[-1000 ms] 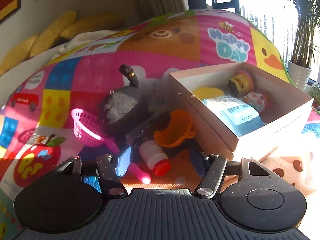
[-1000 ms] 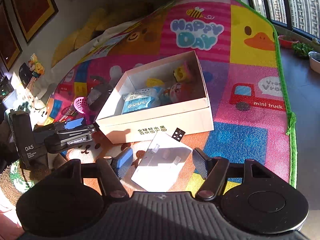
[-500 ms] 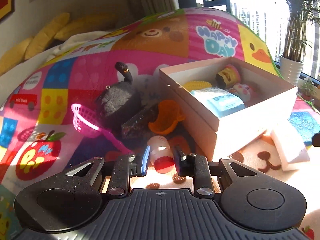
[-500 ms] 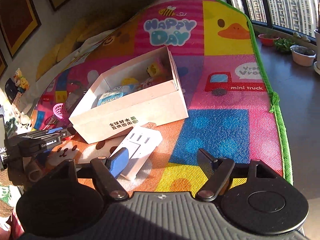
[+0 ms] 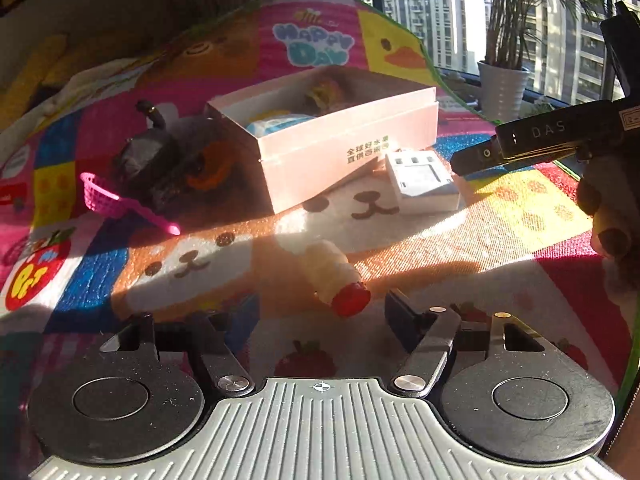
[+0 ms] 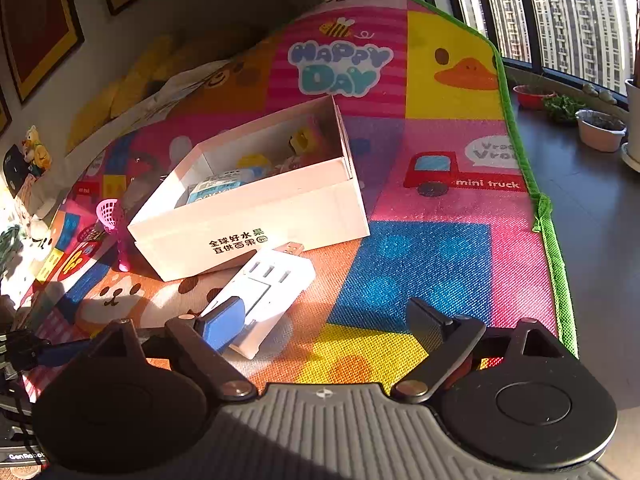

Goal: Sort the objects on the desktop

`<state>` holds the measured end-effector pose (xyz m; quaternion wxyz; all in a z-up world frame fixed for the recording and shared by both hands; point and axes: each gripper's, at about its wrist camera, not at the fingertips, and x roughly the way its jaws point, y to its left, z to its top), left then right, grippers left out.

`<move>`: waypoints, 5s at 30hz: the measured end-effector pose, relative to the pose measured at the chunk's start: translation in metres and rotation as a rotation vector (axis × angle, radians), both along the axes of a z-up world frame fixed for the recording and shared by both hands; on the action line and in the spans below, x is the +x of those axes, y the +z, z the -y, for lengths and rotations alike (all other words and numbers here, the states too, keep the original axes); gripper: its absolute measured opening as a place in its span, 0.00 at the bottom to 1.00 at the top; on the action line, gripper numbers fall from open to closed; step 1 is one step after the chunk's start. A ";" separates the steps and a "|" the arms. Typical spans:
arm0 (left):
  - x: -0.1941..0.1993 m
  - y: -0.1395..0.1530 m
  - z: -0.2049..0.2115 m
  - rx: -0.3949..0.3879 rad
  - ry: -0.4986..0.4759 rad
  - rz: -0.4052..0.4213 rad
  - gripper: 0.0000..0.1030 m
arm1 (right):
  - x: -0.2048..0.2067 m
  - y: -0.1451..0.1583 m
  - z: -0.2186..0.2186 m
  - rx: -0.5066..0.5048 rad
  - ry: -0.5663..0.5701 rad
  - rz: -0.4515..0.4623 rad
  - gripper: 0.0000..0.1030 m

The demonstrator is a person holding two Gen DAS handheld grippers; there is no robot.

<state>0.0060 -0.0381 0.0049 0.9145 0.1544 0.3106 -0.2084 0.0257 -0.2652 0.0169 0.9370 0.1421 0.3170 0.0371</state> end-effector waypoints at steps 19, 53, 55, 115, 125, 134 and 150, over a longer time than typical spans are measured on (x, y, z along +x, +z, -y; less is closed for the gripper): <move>0.051 0.001 -0.045 0.040 0.375 0.091 1.00 | 0.008 -0.004 -0.012 -0.077 -0.001 -0.051 1.00; 0.045 -0.001 -0.001 -0.096 0.151 0.025 1.00 | -0.017 0.002 -0.021 -0.097 0.076 -0.012 0.82; 0.049 -0.002 -0.001 -0.097 0.167 0.010 1.00 | -0.015 -0.001 -0.018 -0.080 0.072 -0.024 0.83; 0.057 -0.003 -0.007 -0.096 0.154 0.019 0.67 | -0.015 0.001 -0.061 -0.343 0.416 0.034 0.95; 0.043 -0.001 -0.009 -0.095 0.130 0.027 0.46 | -0.012 -0.001 -0.060 -0.326 0.477 -0.007 0.86; -0.012 0.027 0.001 -0.013 0.019 0.136 0.46 | -0.039 0.023 -0.064 -0.349 0.432 0.030 0.87; 0.013 0.144 0.043 -0.077 -0.030 0.473 0.47 | -0.047 0.170 -0.031 -0.283 0.222 0.394 0.87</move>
